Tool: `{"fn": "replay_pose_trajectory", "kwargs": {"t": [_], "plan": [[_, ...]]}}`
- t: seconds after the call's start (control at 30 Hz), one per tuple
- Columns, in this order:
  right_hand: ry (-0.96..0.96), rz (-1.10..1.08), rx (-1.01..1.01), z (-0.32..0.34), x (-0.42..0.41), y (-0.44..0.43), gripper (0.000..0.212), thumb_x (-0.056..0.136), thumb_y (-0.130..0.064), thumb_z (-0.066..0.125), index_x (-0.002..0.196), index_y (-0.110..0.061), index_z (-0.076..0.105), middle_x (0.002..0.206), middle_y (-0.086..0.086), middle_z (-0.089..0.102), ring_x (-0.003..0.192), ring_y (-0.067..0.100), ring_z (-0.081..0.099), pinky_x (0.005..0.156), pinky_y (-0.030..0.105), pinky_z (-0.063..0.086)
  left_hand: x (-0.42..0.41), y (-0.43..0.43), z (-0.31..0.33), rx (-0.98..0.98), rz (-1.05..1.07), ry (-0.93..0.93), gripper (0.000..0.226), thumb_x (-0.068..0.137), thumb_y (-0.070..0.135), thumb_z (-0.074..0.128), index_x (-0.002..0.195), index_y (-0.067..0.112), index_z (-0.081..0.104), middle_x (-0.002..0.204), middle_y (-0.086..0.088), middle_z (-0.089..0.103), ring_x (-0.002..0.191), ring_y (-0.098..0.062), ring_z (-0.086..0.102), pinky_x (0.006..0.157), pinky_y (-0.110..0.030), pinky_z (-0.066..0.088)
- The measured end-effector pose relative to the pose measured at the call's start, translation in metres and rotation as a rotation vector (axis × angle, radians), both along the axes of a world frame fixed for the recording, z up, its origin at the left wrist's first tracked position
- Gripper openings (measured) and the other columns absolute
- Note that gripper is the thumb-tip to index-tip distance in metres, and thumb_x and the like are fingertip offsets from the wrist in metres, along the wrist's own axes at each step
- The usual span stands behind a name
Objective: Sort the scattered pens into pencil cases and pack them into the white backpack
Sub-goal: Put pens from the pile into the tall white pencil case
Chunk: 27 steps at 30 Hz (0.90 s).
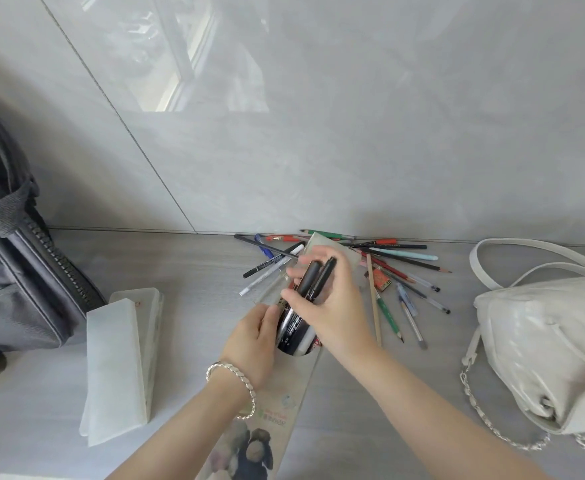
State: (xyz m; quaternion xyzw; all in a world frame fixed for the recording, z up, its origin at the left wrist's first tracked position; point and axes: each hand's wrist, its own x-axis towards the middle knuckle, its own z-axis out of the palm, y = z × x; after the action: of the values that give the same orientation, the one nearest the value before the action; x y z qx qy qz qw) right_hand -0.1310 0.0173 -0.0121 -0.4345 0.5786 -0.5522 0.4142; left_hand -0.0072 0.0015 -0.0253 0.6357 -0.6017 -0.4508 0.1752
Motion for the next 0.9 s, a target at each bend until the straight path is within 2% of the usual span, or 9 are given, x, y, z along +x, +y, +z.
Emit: {"fn": "replay_pose_trajectory", "kwargs": {"t": [0.07,0.2,0.33,0.43,0.5,0.6,0.67,0.77,0.9], "plan": [[0.134,-0.020,-0.055,-0.002,-0.006,0.001,0.068,0.070,-0.003,0.076,0.115,-0.036,0.037,0.103,-0.009,0.058,0.098,0.003,0.062,0.092,0.017,0.046,0.001,-0.002,-0.001,0.002,-0.006,-0.005,0.035,0.097,0.031,0.035,0.073,0.009,0.049,0.060,0.003,0.042,0.056,-0.011,0.038,0.050,-0.012,0.033],[0.466,-0.046,-0.164,-0.009,-0.011,0.000,0.048,0.075,-0.032,0.069,0.117,-0.014,0.054,0.100,-0.003,0.064,0.100,0.003,0.056,0.093,0.007,0.037,0.001,-0.003,0.000,-0.025,-0.029,-0.008,0.037,0.097,0.031,0.034,0.068,0.012,0.047,0.058,0.004,0.042,0.056,-0.012,0.039,0.051,-0.019,0.031],[0.703,0.120,-0.214,-0.021,-0.010,0.000,0.040,0.093,-0.033,0.043,0.111,-0.005,0.063,0.116,0.007,0.061,0.116,0.010,0.049,0.099,0.024,0.040,0.000,-0.003,-0.001,-0.050,-0.048,0.025,0.038,0.097,0.028,0.035,0.077,0.001,0.053,0.059,0.003,0.044,0.057,-0.013,0.039,0.056,-0.024,0.032],[0.988,0.261,-0.239,-0.033,-0.012,-0.005,0.047,0.098,-0.032,0.028,0.116,-0.005,0.061,0.132,0.008,0.054,0.134,0.019,0.032,0.113,0.031,0.024,0.003,-0.009,-0.006,-0.022,-0.026,0.008,0.038,0.097,0.027,0.036,0.064,0.011,0.045,0.058,0.004,0.042,0.056,-0.012,0.038,0.055,-0.024,0.032],[1.092,0.377,-0.214,-0.035,-0.018,-0.012,0.046,0.097,-0.033,0.028,0.128,-0.009,0.052,0.143,0.005,0.044,0.138,0.014,0.022,0.115,0.035,0.010,0.006,-0.015,-0.008,-0.007,-0.006,-0.032,0.039,0.097,0.027,0.035,0.060,0.017,0.040,0.057,0.004,0.042,0.055,-0.011,0.038,0.052,-0.019,0.031],[0.896,0.438,-0.135,-0.029,-0.028,-0.023,0.046,0.095,-0.027,0.032,0.140,-0.017,0.035,0.150,-0.007,0.022,0.138,0.000,0.010,0.114,0.013,-0.001,0.015,-0.029,-0.009,-0.014,0.071,-0.080,0.040,0.098,0.028,0.033,0.060,0.018,0.040,0.058,0.003,0.043,0.058,-0.014,0.040,0.048,-0.017,0.029],[0.672,0.178,-0.034,-0.034,-0.038,-0.030,0.038,0.095,-0.018,0.041,0.133,-0.015,0.045,0.142,-0.010,0.035,0.133,0.001,0.026,0.109,0.004,0.012,0.023,-0.041,-0.011,-0.033,0.122,-0.119,0.040,0.098,0.028,0.032,0.061,0.018,0.040,0.059,0.002,0.045,0.061,-0.019,0.041,0.051,-0.024,0.029],[0.579,-0.098,0.277,-0.054,-0.058,-0.045,0.023,0.092,-0.010,0.048,0.111,-0.013,0.060,0.114,0.001,0.061,0.108,0.016,0.056,0.095,0.024,0.043,0.035,-0.053,-0.016,-0.034,0.184,-0.148,0.036,0.098,0.029,0.030,0.074,0.011,0.050,0.065,0.000,0.049,0.068,-0.023,0.044,0.055,-0.024,0.031],[0.613,-0.043,0.624,-0.080,-0.062,-0.066,0.022,0.091,-0.017,0.051,0.109,-0.007,0.060,0.079,0.005,0.066,0.070,0.021,0.063,0.066,0.034,0.052,0.043,-0.058,-0.022,-0.036,0.200,-0.148,0.041,0.098,0.029,0.030,0.085,-0.001,0.054,0.072,-0.008,0.052,0.066,-0.022,0.043,0.056,-0.025,0.031]]}}
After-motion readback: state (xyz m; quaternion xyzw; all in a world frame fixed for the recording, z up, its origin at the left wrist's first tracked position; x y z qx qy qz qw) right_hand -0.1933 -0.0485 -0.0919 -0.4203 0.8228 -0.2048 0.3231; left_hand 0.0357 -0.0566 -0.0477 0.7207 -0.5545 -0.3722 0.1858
